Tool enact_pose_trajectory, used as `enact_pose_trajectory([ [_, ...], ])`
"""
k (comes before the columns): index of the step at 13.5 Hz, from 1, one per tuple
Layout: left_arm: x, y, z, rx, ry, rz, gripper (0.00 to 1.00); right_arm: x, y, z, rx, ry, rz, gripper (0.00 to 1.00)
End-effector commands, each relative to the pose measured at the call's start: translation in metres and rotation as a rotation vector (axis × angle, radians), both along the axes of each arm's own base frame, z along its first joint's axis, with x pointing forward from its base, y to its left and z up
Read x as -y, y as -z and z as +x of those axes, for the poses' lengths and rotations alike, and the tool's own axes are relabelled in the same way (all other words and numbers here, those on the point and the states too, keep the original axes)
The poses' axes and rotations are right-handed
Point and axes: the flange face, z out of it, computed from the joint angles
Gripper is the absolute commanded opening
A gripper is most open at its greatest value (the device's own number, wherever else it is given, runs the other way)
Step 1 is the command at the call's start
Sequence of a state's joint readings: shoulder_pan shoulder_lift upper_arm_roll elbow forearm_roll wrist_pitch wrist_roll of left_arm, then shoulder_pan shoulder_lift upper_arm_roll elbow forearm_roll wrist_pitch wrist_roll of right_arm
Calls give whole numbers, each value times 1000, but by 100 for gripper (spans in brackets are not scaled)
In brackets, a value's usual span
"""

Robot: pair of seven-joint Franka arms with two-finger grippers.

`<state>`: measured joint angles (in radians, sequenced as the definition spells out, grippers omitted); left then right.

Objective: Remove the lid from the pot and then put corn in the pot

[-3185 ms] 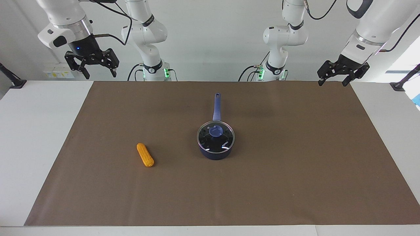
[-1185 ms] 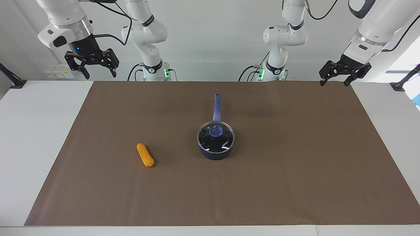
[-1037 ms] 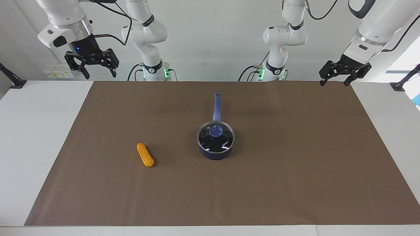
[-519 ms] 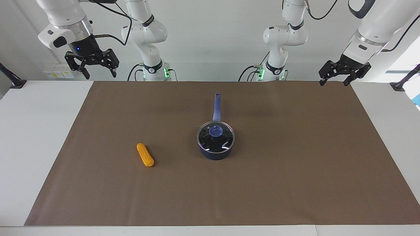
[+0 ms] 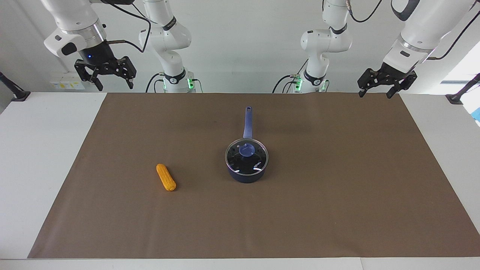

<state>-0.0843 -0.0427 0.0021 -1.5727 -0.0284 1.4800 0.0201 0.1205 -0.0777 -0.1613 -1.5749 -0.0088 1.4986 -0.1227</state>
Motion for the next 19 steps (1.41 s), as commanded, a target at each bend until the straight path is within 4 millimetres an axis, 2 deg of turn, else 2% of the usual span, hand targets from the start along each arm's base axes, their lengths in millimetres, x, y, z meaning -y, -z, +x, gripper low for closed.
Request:
enact_pose_trajectory([
  [1, 4, -6, -4, 7, -7, -37, 100, 3, -2, -5, 6, -25, -3, 100],
  [4, 11, -5, -5, 8, 10, -38, 100, 6, -4, -4, 4, -20, -14, 100],
  [5, 38, -2, -8, 1, 63, -37, 100, 5, -2, -6, 8, -39, -16, 100],
  [8, 85, 10, -16, -22, 124, -29, 100, 2, 31, 3, 4, -54, -8, 100],
  [10, 111, 13, -18, -6, 133, -28, 100, -1, 63, 19, 31, -96, -9, 100],
  [11, 125, 18, -18, -3, 137, -28, 100, -4, 85, 33, 34, -149, -13, 100],
  [14, 162, 30, -23, 27, 137, -32, 100, -26, 155, 83, 64, -289, -9, 100],
  [15, 181, 40, -23, 25, 146, -26, 100, -35, 182, 97, 68, -325, -14, 100],
  [16, 186, 43, -23, 26, 155, -25, 100, -39, 201, 107, 82, -352, -23, 100],
  [18, 208, 52, -24, 17, 184, -23, 100, -65, 233, 124, 128, -404, -37, 100],
  [19, 213, 56, -22, 18, 181, -20, 100, -69, 249, 131, 143, -415, -43, 100],
])
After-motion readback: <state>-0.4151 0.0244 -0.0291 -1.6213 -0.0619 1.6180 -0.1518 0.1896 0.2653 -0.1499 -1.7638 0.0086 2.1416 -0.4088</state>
